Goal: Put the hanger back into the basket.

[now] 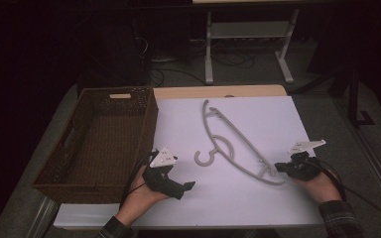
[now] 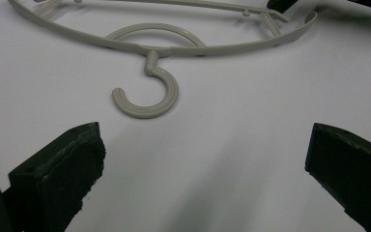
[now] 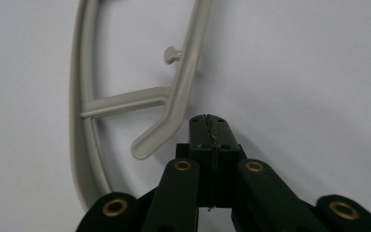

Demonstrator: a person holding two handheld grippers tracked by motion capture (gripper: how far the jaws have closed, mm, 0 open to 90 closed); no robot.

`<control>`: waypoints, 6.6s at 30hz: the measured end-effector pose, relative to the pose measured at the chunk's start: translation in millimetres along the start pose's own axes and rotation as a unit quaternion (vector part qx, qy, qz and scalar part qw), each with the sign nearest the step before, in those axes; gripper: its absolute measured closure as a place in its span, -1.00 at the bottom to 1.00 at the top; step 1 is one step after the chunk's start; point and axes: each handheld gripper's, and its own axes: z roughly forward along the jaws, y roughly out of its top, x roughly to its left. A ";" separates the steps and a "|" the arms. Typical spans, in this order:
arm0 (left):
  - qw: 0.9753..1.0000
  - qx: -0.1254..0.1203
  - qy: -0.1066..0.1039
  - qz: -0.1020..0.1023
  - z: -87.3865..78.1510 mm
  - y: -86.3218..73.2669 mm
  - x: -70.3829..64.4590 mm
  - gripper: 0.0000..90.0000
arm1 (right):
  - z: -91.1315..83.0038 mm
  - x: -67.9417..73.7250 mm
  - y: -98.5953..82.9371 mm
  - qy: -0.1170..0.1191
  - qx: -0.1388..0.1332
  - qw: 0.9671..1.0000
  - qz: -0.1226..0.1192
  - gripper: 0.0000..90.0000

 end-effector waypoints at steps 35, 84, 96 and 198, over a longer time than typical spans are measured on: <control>1.000 0.007 -0.002 0.003 3.5 -1.5 -1.3 -1.00 | 68.9 125.3 70.1 0.158 -0.003 0.977 -0.141 0.99; 0.990 0.096 0.090 -0.048 164.7 76.3 88.0 1.00 | -6.3 65.4 42.5 0.050 -0.123 0.990 -0.040 -0.27; 0.996 0.091 0.017 0.000 191.1 95.2 41.1 1.00 | -10.1 64.6 43.8 0.042 -0.131 0.990 -0.039 -0.26; 0.996 0.057 -0.012 -0.070 102.0 35.5 29.1 0.25 | 81.9 47.4 77.0 0.020 -0.033 0.998 -0.046 1.00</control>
